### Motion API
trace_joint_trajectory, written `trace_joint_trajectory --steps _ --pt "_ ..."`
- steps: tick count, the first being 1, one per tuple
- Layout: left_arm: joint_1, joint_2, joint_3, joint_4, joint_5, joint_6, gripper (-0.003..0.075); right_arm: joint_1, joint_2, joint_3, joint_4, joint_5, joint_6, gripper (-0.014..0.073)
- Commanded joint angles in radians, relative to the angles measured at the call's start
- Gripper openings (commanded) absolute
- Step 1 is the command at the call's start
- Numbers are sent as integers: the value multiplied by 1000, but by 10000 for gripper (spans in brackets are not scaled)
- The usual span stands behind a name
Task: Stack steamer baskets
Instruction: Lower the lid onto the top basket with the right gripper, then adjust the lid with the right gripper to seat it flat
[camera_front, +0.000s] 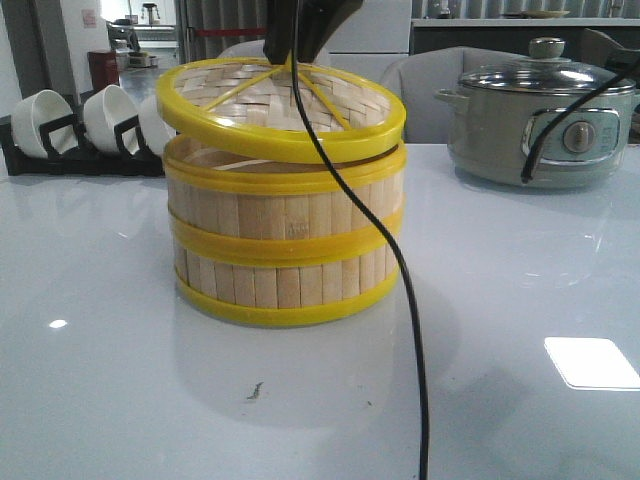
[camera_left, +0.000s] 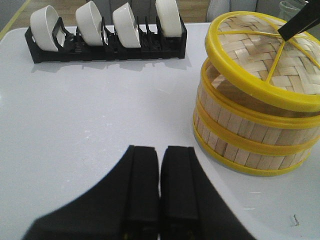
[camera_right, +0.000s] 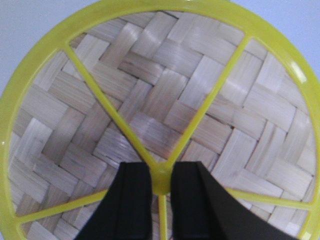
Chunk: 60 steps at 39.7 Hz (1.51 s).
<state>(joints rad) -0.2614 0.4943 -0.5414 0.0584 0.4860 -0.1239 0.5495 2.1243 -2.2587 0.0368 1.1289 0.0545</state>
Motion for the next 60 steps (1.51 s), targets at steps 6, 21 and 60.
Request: trace_joint_trajectory --steps 6,21,60 --pt "-6 1 -31 -4 -91 -8 90 -6 -79 -35 -8 12 -11 56" --pt "-6 1 -31 -4 -91 -8 90 -6 -74 -35 -8 -13 -11 56" --pt "-6 1 -31 -4 -91 -8 90 -3 -48 -35 6 -29 -11 56"
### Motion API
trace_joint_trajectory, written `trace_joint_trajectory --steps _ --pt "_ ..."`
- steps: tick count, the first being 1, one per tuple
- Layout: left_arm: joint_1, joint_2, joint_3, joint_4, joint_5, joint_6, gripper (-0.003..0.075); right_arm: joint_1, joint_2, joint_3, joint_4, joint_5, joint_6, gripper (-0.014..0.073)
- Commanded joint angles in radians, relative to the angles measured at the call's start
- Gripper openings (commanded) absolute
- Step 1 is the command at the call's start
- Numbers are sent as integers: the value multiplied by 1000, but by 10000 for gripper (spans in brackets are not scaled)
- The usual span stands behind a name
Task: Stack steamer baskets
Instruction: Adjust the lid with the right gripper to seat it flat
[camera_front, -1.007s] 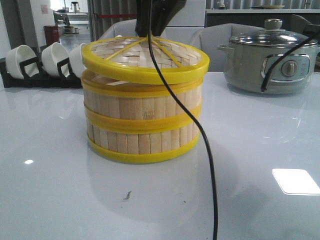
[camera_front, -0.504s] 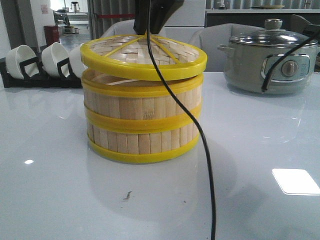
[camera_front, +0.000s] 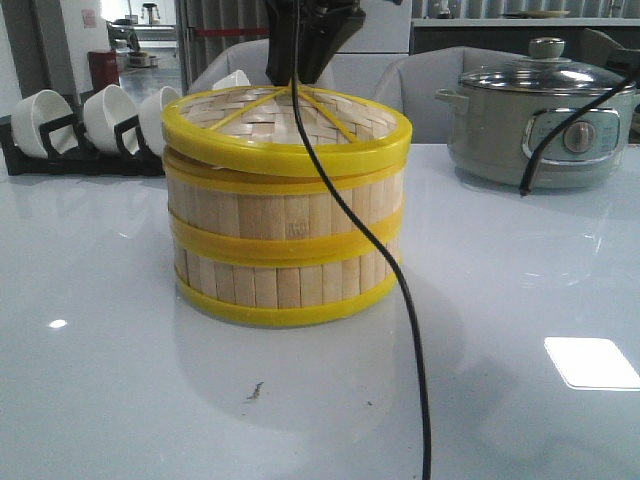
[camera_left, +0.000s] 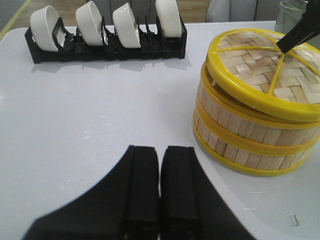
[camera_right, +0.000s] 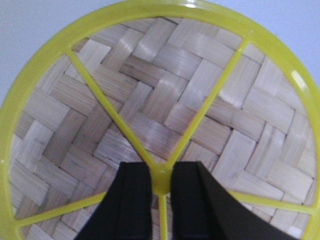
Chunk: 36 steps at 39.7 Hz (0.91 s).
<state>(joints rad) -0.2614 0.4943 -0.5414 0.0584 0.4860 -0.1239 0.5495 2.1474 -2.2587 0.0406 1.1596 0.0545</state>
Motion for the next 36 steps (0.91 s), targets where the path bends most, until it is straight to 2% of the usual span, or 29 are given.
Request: trace_joint_trajectory --steps 1,36 --pt "-6 1 -31 -4 -91 -8 90 -3 -69 -35 3 -60 -11 56" --pt "-6 1 -31 -4 -91 -8 90 -3 -55 -35 5 -71 -11 56"
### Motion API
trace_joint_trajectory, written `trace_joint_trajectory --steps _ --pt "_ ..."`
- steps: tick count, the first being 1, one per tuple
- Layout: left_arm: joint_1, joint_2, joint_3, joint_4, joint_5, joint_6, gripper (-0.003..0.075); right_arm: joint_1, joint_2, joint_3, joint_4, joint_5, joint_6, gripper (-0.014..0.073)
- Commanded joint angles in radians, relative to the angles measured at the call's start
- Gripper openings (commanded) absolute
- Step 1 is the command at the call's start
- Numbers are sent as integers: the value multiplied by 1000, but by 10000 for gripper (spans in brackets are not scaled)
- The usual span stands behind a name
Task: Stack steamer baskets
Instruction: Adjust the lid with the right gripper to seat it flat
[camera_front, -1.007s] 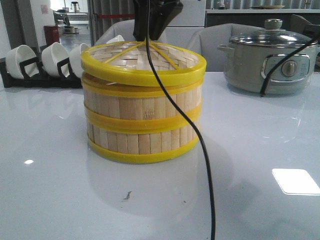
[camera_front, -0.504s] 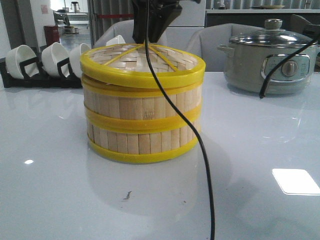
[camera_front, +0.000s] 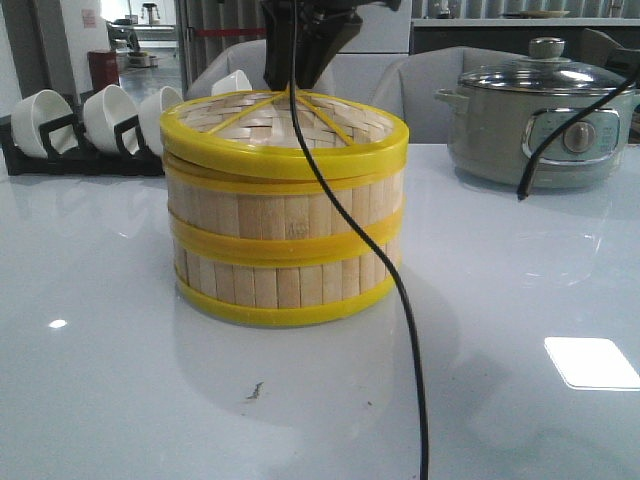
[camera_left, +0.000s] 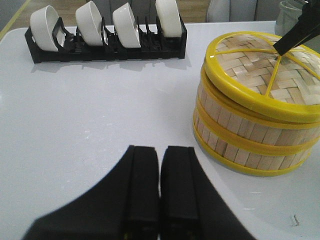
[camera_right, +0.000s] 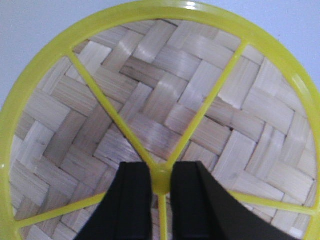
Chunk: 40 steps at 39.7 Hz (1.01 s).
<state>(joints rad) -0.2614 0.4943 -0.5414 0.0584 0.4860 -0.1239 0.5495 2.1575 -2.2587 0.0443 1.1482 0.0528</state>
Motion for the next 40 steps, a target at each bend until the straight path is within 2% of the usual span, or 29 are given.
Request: trace_joint_trajectory --steps 1,32,36,40 --pt "-6 1 -31 -4 -91 -8 90 -3 -65 -35 1 -60 -10 56" --pt "-6 1 -31 -4 -91 -8 90 -3 -48 -35 2 -69 -10 62" --pt "-6 1 -31 -4 -91 -8 90 -3 -48 -35 2 -68 -10 132" --pt "-6 1 -31 -4 -91 -8 90 -3 -48 -35 2 -69 -10 296"
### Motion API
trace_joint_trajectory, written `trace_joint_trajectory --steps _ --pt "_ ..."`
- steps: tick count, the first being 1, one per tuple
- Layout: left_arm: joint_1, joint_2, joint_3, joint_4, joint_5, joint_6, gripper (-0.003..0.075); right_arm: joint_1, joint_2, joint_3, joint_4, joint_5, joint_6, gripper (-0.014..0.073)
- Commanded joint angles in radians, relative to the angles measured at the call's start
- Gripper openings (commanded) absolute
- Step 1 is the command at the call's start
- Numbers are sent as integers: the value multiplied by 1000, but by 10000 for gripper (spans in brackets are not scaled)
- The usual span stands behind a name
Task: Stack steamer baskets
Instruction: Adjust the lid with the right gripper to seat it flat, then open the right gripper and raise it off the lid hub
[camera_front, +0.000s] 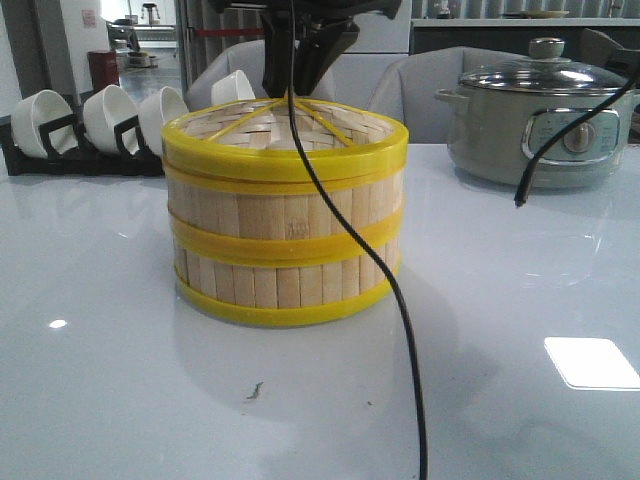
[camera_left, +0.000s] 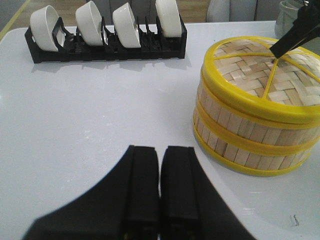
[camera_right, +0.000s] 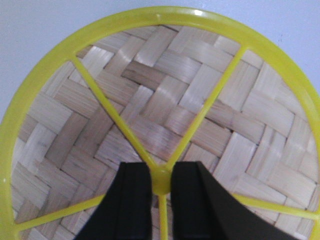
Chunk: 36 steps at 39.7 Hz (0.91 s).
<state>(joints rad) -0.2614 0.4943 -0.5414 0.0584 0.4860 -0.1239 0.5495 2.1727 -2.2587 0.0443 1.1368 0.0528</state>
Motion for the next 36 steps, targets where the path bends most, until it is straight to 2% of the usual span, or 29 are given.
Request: trace_joint_trajectory --steps 1,5,17,25,32,36 --pt "-6 1 -31 -4 -91 -8 90 -3 -64 -35 2 -59 -10 328" --pt "-6 1 -31 -4 -91 -8 90 -3 -64 -35 2 -63 -10 429" --pt "-6 1 -31 -4 -91 -8 90 -4 -98 -35 0 -56 -10 430" --pt "-6 1 -31 -4 -91 -8 90 -5 -175 -11 -52 -63 -10 425" --pt "-6 1 -31 -4 -91 -8 90 -6 -306 132 -115 -112 -10 425" --pt "-6 1 -31 -4 -91 -8 90 -6 -399 261 -120 -190 -10 425"
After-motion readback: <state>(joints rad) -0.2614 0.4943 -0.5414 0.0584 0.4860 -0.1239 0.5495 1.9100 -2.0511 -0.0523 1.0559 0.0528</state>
